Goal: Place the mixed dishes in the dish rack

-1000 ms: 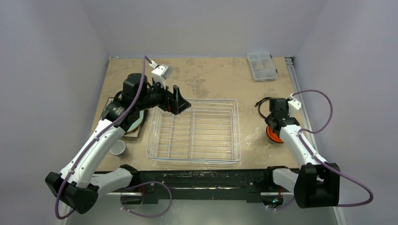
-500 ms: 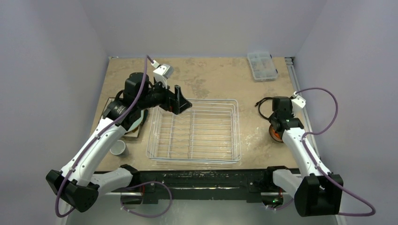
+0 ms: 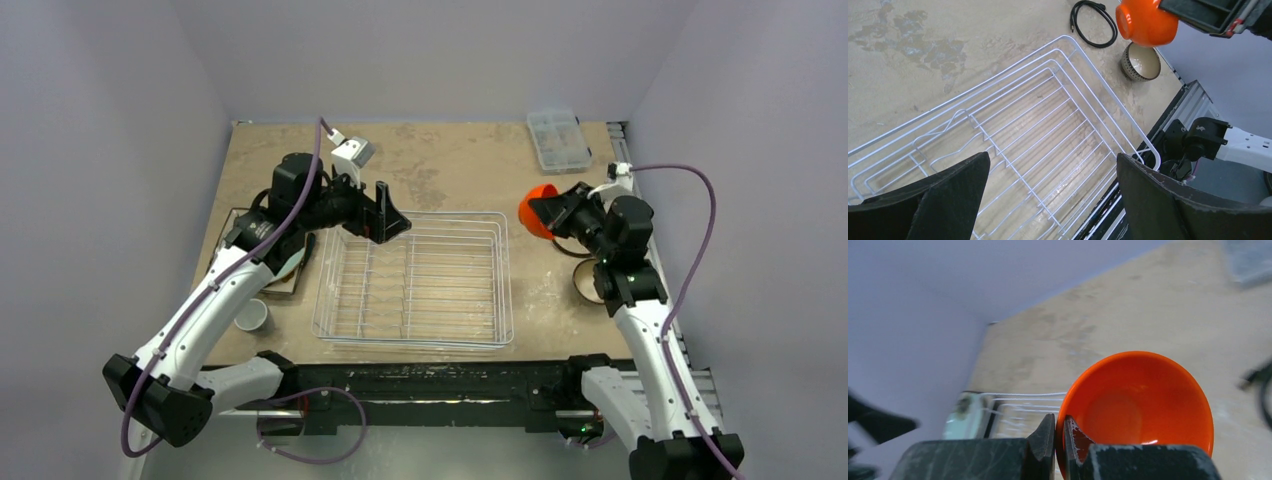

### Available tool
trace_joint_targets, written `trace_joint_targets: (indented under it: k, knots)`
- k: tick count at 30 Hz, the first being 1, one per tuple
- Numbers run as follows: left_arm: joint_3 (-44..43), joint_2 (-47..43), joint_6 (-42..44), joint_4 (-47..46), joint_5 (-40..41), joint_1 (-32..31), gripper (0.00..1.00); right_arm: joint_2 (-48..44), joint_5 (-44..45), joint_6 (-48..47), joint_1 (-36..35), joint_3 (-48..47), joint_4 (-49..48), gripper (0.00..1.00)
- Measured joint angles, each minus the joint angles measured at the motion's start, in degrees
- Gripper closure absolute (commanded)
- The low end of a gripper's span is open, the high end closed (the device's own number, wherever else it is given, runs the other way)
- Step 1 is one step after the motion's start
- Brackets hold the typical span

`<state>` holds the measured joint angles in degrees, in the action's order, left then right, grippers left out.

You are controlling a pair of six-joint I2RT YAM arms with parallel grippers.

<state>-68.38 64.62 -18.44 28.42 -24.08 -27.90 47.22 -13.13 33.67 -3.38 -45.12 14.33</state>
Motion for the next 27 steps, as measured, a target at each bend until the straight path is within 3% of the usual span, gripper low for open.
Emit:
trace_joint_targets:
  k: [4, 6, 11, 20, 23, 27]
  knots:
    - [0.00, 0.13, 0.00, -0.02, -0.42, 0.00, 0.05, 0.48, -12.55, 11.52, -5.33, 1.11, -19.19, 1.00]
    - [0.00, 0.11, 0.00, -0.02, -0.48, 0.00, 0.06, 1.88, -16.15, 15.63, -11.58, 1.16, -28.26, 1.00]
    - [0.39, -1.16, 0.00, -1.16, -0.46, 0.00, 0.05, 4.81, -20.63, 23.58, -19.93, 2.16, -41.51, 1.00]
    - [4.61, -10.47, 0.02, -8.74, -2.25, -0.24, 0.05, 8.39, -8.50, 45.44, -25.77, 17.97, -66.38, 1.00]
    - [4.66, -10.34, 0.00, -10.34, -3.23, -0.48, 0.05, 8.59, -1.51, 51.21, -28.92, 19.98, -68.76, 1.00]
    - [4.94, -9.09, 0.00, -11.21, -3.74, -1.51, 0.04, 7.58, 8.28, 58.27, -33.44, 20.20, -65.09, 1.00]
